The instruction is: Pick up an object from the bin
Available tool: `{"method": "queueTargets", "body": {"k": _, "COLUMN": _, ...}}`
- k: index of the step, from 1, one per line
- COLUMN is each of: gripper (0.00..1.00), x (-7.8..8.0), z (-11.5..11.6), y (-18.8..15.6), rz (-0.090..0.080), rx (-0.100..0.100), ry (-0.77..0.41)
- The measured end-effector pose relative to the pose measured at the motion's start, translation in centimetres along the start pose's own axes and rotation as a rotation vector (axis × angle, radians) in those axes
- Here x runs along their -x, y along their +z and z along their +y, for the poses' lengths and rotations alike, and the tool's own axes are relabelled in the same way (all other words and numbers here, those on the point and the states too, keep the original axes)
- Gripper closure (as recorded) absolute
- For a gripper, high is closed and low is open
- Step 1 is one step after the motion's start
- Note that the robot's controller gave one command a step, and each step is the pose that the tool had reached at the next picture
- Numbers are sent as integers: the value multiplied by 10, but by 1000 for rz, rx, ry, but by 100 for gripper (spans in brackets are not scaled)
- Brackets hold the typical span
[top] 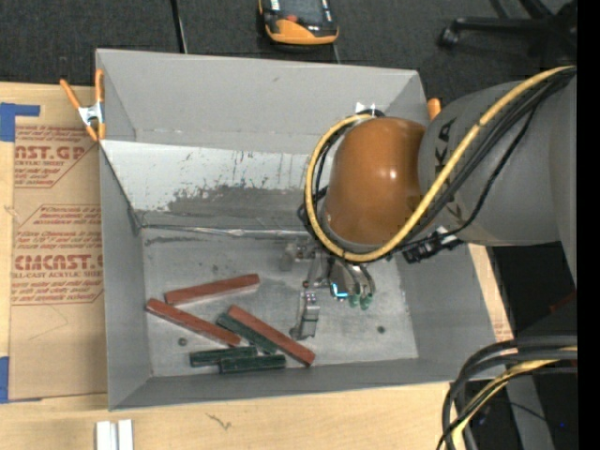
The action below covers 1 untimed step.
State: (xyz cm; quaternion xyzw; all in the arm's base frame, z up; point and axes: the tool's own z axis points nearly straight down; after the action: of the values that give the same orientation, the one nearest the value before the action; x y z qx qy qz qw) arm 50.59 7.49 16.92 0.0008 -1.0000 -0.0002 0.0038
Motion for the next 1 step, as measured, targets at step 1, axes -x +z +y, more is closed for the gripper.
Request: {"method": "queueTargets", "body": {"k": 1, "gripper": 0, "x": 2, "z": 0, "y": -4, "rz": -8, "rx": 1, "ry": 1}}
